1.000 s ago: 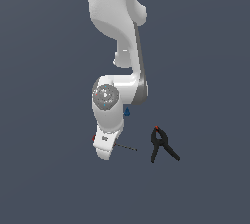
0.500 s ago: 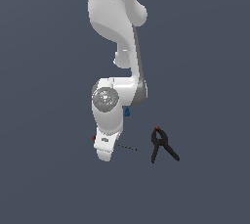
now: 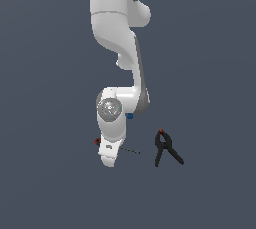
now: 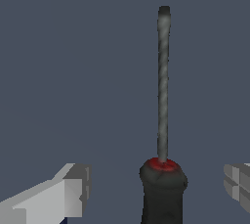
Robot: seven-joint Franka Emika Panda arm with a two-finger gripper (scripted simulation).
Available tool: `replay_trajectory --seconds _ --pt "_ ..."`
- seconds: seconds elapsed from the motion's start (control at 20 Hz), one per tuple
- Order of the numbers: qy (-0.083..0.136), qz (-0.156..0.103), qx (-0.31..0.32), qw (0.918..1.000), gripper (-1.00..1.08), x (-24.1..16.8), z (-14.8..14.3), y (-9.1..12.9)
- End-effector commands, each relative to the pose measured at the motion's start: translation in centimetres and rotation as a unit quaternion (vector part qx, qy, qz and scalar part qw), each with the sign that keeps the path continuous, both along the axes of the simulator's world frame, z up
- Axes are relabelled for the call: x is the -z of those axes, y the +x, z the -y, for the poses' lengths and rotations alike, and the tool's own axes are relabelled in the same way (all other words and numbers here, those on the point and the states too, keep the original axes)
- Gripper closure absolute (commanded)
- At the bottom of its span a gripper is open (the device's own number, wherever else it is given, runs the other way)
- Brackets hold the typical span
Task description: Pick up a designated object from a clutter of objects.
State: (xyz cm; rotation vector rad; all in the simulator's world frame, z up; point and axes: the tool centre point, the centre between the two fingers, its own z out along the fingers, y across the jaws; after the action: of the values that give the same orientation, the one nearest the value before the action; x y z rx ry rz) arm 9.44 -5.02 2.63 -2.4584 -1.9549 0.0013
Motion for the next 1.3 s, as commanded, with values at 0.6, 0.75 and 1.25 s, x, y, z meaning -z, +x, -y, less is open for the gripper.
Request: replay_trajectory --seconds 0.6,0.75,1.25 --pt "0.0 0.0 0.0 1.0 1.08 1.2 0.0 0.1" --pt "0.0 0.0 0.0 1.0 1.08 1.1 0.0 0.1" --pt "0.0 0.0 0.0 1.0 1.08 -1.6 -0.9 0.0"
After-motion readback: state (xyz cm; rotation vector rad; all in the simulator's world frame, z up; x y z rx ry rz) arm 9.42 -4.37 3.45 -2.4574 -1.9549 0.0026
